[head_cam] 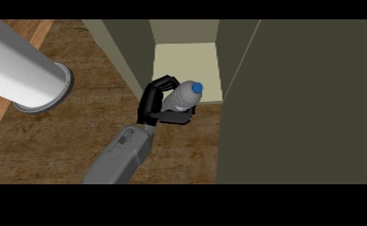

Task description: Pick up the bottled water, place it into the cabinet and close the cabinet

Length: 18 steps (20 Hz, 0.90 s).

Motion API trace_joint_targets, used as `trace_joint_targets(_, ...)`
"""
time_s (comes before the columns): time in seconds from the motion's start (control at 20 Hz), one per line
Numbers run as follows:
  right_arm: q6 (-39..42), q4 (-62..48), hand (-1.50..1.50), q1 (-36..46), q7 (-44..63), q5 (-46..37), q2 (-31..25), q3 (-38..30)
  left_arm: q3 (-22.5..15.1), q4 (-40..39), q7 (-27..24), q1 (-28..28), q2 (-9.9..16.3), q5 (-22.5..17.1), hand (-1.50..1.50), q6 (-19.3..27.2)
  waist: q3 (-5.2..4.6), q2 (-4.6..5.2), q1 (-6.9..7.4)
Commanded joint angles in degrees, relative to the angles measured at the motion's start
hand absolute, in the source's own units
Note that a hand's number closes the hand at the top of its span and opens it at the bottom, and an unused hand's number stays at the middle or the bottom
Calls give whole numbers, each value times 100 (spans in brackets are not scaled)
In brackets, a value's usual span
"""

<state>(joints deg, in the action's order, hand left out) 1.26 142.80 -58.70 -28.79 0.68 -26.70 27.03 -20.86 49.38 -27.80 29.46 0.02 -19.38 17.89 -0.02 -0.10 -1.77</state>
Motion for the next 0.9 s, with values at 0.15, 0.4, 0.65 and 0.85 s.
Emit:
trace_joint_targets(0.15,18,555,-150,-55,161,216,6,-4,-146,-797,500,1365,-2,-562,150,933,-4,48,-127)
trace_joint_targets(0.4,288,504,-150,-258,-33,536,-216,-389,1,-1464,677,1953,-2,-944,150,870,-2,72,-171)
trace_joint_targets(0.65,432,326,-150,-361,-333,911,-181,-807,112,-2014,486,2219,-2,-943,150,1401,3,78,-165)
trace_joint_targets(0.85,483,315,-150,-389,-346,598,-186,-679,248,-2837,496,2702,-2,-732,150,1901,1,115,-231)
